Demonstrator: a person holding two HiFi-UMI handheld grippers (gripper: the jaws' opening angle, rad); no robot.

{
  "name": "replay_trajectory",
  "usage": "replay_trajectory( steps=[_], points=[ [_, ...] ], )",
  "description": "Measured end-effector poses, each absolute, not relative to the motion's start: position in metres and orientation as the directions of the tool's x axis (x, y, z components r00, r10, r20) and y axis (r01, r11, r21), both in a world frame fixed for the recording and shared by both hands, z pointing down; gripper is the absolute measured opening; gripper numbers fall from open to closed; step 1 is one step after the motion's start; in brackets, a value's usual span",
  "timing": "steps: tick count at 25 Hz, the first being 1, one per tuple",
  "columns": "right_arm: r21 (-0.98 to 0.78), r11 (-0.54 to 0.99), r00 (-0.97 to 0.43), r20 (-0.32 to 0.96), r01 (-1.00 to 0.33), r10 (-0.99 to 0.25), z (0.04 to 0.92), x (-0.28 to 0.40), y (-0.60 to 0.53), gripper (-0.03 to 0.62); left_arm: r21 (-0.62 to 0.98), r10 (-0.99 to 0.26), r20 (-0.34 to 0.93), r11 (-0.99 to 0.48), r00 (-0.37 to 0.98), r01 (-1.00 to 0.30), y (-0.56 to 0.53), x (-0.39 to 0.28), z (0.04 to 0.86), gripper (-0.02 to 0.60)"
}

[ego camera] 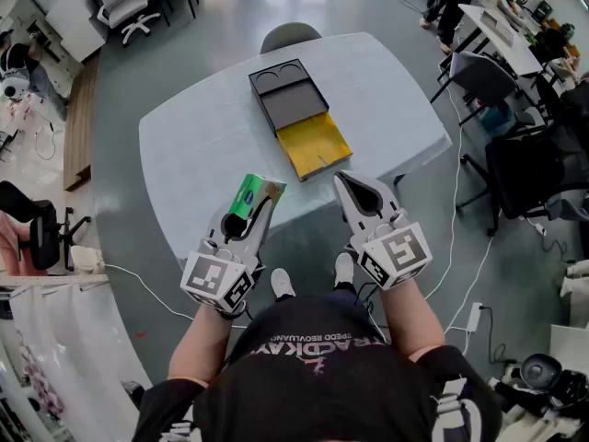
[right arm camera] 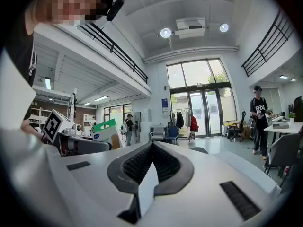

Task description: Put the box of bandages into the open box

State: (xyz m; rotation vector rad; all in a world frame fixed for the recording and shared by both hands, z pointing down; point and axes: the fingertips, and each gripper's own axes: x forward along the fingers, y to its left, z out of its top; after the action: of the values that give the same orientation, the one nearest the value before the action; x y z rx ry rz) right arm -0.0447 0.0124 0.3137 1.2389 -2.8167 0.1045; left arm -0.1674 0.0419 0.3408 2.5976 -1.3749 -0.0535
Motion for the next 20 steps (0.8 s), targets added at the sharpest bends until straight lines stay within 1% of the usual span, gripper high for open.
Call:
replay_trajectory(
  steps=[8,13,20],
  points=[
    [-0.031,0.687,-0.686,0.086,-0.726,-0.722,0.314,-0.044,0.008,0.009,0.196,-0.824,0.068,-0.541,0.562,-0.818,0.039,-0.165,0.343,0.1],
    [-0.059,0.693,-0.696,0.062,-0.718,-0.716,0.311,-0.042,0.008,0.011,0.198,-0.824,0.073,-0.54,0.562,-0.818,0.038,-0.164,0.344,0.1],
    [-0.059,0.709,-0.712,0.077,-0.702,-0.698,0.316,-0.029,-0.001,0.011,0.205,-0.835,0.079,-0.522,0.545,-0.828,0.03,-0.149,0.348,0.1]
  ],
)
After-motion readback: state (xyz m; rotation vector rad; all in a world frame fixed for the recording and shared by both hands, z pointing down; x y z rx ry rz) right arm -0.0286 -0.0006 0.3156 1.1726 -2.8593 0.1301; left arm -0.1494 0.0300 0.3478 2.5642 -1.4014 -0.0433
